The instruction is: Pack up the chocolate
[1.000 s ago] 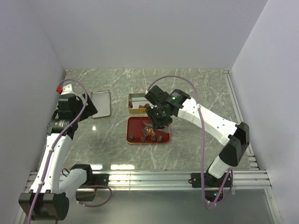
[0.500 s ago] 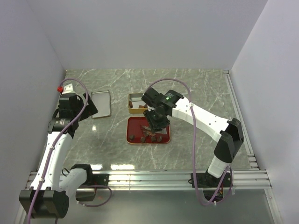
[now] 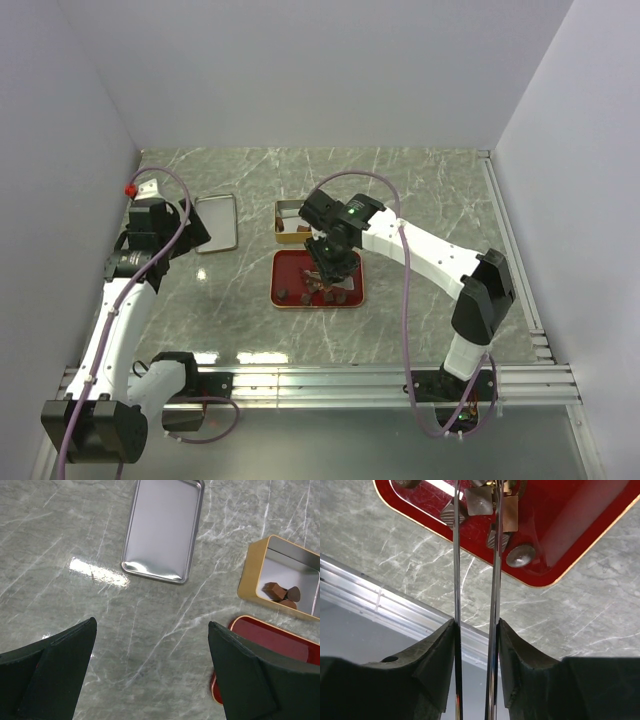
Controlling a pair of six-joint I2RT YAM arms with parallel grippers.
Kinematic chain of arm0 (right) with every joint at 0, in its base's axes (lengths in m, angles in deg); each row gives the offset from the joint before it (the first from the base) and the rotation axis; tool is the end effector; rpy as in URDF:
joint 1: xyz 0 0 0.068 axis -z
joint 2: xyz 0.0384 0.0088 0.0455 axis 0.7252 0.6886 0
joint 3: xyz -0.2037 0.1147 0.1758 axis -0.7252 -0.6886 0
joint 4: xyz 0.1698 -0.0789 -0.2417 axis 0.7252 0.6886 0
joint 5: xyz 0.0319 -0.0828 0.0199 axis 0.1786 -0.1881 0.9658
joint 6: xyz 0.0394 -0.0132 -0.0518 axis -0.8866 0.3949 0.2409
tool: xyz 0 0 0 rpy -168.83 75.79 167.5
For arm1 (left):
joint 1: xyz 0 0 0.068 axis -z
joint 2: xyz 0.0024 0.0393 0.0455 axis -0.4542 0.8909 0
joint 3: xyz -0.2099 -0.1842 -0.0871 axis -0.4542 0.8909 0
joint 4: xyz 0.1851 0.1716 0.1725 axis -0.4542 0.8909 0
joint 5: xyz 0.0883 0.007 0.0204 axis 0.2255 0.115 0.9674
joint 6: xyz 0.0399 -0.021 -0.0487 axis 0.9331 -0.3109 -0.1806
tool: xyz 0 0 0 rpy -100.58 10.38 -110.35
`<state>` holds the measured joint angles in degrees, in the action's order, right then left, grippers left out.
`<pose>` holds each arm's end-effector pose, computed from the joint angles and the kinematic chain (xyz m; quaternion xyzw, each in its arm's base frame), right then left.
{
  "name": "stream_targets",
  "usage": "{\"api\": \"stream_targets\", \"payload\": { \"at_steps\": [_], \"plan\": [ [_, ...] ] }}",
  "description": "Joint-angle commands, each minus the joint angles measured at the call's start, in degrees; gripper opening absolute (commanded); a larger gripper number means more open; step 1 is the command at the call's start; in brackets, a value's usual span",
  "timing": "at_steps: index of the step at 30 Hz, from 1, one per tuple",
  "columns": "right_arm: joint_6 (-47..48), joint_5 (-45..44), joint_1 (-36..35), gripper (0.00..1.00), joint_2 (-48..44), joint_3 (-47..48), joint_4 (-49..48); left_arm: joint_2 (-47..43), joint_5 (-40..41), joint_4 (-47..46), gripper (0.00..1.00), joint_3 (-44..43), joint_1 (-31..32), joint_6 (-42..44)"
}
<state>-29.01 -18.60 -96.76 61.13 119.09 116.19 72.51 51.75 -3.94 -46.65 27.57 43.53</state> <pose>0.2532 0.3094 0.2922 -0.2579 0.9548 0.1066 0.1027 0.2506 0.0043 0.3195 -0.2205 0.8643 -0.0461 0.4497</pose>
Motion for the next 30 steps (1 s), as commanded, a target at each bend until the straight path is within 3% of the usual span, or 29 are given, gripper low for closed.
{"api": "stream_targets", "payload": {
  "at_steps": [1, 14, 30],
  "plan": [
    [1.18, 0.51, -0.34, 0.43, 0.6, -0.82, -1.9, 0.52, -0.76, -2.24, 0.99, -0.22, -0.29, 1.08],
    [3.29, -1.68, 0.18, 0.33, 0.6, 3.57, -1.64, 2.63, -0.41, -3.39, 0.99, -3.21, -0.29, 1.17],
    [4.08, -3.09, 3.87, 0.33, 0.16, 12.27, -0.32, 2.19, 0.47, -2.25, 0.99, -4.62, -0.29, 1.26]
  ]
}}
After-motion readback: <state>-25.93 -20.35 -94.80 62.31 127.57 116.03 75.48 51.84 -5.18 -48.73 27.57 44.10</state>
